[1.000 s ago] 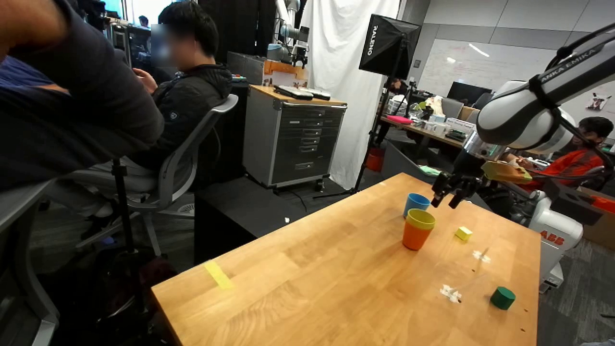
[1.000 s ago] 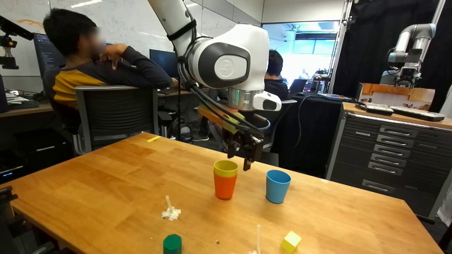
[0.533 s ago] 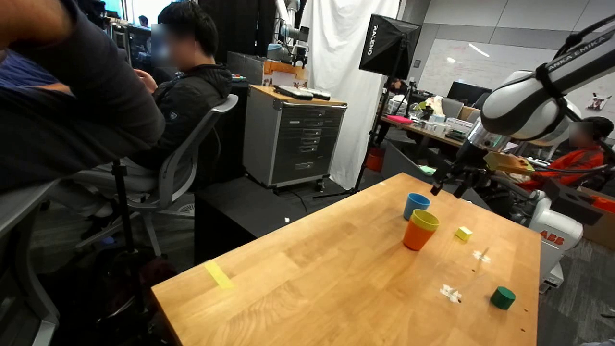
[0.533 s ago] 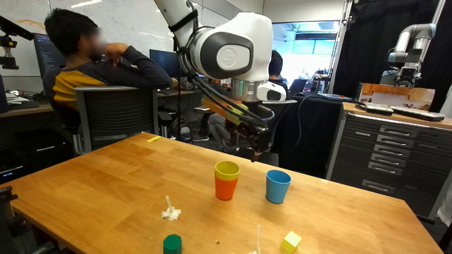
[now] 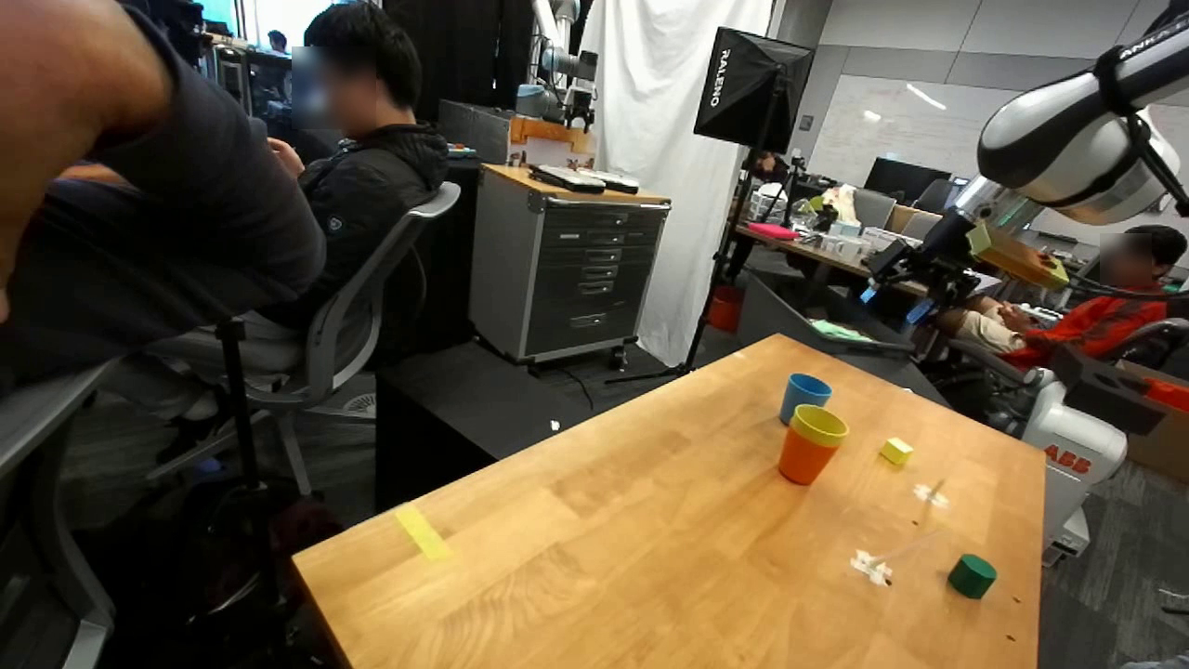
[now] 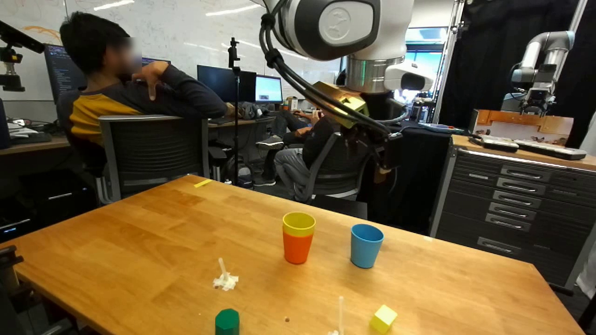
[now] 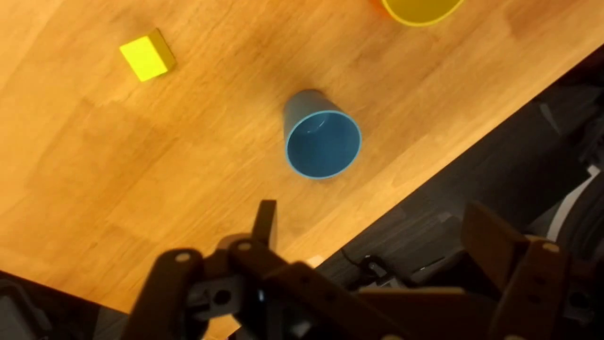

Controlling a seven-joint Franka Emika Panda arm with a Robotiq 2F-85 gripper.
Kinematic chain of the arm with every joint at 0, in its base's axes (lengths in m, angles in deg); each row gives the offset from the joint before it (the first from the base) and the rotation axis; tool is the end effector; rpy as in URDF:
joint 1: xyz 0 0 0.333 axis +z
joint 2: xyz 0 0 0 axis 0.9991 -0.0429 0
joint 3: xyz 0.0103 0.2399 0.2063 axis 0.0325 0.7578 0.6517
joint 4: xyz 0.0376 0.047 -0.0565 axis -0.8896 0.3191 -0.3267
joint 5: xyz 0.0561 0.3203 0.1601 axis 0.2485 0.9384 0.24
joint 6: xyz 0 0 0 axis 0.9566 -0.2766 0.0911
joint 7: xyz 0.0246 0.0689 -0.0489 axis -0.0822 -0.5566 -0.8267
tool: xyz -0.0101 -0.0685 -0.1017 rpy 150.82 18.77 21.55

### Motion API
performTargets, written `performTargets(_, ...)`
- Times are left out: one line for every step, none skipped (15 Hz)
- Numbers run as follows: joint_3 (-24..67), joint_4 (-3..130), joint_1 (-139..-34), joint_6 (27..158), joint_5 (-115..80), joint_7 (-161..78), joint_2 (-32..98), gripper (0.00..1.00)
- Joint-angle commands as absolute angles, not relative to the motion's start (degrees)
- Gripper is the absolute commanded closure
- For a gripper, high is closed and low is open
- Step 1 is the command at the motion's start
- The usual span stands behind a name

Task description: Stack up the cups

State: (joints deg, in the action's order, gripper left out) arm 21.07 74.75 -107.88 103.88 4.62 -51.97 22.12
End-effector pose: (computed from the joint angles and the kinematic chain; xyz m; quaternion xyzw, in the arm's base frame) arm 0.5972 -0.2719 0.3134 -0.9483 0.2732 -0.1526 0.0534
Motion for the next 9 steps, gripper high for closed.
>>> performTargets(20.4,69.9,-109.9,100.3,7.2,-49.8,20.1,0.0)
performTargets(20.2,69.3,-110.3,99.8,7.4,-49.5,19.8,0.0)
performTargets(20.2,68.5,-110.8,99.1,7.8,-49.2,19.2,0.0)
performTargets(20.2,67.9,-111.2,98.5,8.1,-49.0,18.8,0.0)
performTargets(20.1,67.3,-111.5,98.0,8.2,-48.8,18.3,0.0)
performTargets(20.1,66.6,-111.7,97.5,8.2,-48.5,17.6,0.0)
performTargets(20.0,65.7,-111.8,97.0,8.0,-48.0,16.8,0.0)
performTargets(20.0,65.0,-111.9,96.6,8.0,-47.7,16.0,0.0)
performTargets(19.9,63.9,-111.8,95.8,7.6,-47.1,15.0,0.0)
